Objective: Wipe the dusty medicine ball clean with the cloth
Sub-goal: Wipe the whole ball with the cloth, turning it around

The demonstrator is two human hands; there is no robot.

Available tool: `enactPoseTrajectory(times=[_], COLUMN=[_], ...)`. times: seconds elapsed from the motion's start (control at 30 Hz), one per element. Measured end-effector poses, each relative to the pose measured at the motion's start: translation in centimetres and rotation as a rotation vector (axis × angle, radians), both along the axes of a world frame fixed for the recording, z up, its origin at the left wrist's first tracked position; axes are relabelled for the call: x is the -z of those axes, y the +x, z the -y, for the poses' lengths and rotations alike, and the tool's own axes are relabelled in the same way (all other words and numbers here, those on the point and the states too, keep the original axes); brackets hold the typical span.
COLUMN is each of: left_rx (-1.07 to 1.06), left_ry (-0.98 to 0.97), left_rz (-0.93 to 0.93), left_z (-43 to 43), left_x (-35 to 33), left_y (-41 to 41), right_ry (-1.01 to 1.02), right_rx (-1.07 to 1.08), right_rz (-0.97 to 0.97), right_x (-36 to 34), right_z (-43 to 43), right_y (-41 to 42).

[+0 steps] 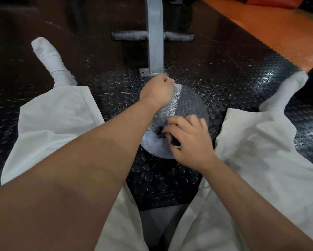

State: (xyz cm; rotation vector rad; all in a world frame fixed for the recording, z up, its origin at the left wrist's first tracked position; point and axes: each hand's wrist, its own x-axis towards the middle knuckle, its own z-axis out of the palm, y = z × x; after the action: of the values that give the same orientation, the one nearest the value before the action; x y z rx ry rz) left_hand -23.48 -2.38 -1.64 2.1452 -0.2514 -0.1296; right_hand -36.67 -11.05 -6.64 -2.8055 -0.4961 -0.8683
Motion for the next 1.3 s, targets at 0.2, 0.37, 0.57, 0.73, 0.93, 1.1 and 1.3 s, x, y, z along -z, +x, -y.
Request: enactPoseTrajectory(times=[0.2, 0.37, 0.57, 0.73, 0.93, 1.1, 1.3], left_rx=[-0.016, -0.027, -0.033, -0.051, -0.031, -0.028, -0.067], left_ry=[0.016, 0.031, 0.037, 0.075, -0.006, -0.003, 0.047], left_rz=[0.001, 0.024, 0.038, 0.040, 0.035, 0.050, 0.060], left_z=[0.0, 0.2, 0.0, 0.1, -0.2, -0.3, 0.4], left_x=[0.1, 0.2, 0.7, 0.7, 0.7, 0.9, 0.6], left_y=[0.2, 0.5, 0.8, 0.8, 1.0, 0.9, 0.8], right_ry=[0.316, 0.087, 0.256, 0.379, 0.182, 0.444, 0.207], right_rx=[0.218, 0.020, 0.041, 0.137, 0.012, 0.146, 0.014], right_rz=[0.066, 0.023, 0.064, 0.181, 0.174, 0.173, 0.067], right_x=[-0.8, -0.2, -0.2, -0.1, -0.1, -0.2, -0.4], right_z=[2.8, -0.5, 0.7, 2.1, -0.5, 2.9, 0.5], right_y=[0.3, 0.7, 0.3, 0.4, 0.8, 0.7, 0.6])
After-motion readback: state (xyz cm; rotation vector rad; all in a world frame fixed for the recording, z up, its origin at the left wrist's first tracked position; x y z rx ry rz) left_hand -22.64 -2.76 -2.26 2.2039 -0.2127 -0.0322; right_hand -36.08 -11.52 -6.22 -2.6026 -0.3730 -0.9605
